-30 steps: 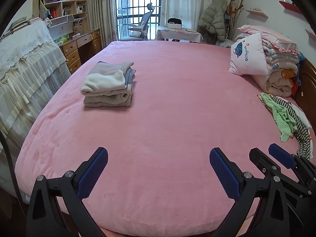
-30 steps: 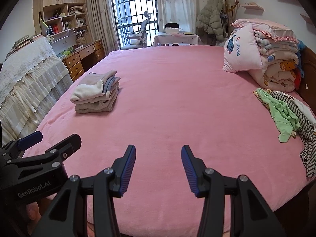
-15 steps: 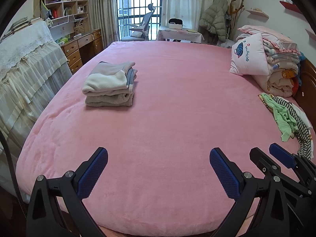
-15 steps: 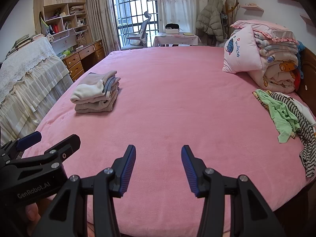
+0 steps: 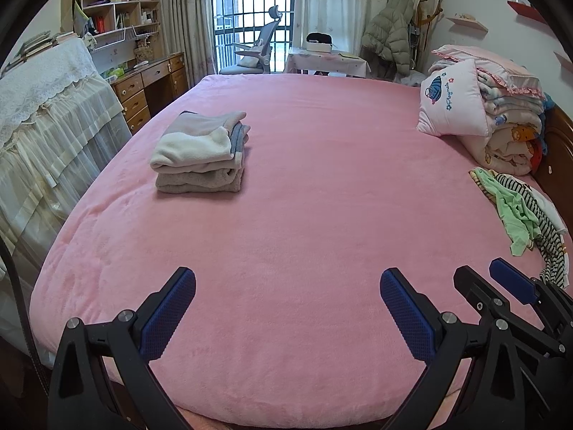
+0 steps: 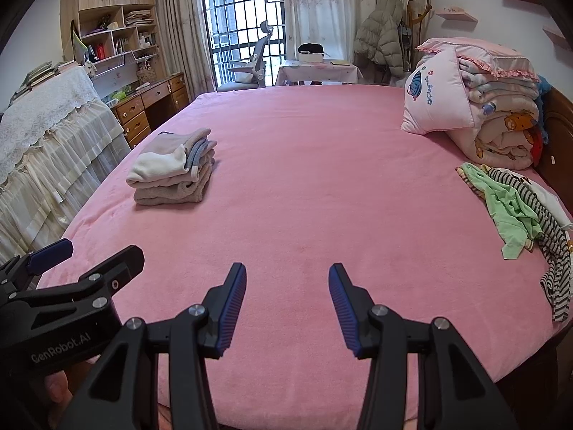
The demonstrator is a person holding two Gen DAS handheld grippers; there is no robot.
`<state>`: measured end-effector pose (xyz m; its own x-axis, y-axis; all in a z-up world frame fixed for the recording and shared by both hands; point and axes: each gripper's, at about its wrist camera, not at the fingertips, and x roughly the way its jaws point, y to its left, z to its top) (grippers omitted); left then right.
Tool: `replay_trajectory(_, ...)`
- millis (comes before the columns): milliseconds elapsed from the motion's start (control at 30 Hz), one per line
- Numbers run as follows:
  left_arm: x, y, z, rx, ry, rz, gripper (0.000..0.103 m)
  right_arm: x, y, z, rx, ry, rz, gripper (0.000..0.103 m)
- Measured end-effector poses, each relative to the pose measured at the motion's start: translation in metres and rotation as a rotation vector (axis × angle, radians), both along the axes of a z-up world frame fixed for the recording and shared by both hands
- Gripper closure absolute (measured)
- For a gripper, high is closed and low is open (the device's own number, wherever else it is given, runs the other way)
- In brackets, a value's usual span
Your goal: Fold small clothes
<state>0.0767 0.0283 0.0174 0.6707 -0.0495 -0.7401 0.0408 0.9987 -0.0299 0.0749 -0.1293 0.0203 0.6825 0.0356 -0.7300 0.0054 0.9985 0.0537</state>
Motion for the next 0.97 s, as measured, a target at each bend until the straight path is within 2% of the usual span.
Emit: replay_trajectory(967, -0.0006, -0.0030, -0.0051, 0.000, 0.032, 0.005, 0.001, 0.0000, -0.0058, -0.0013, 0.001, 0.003, -0.003, 0.055)
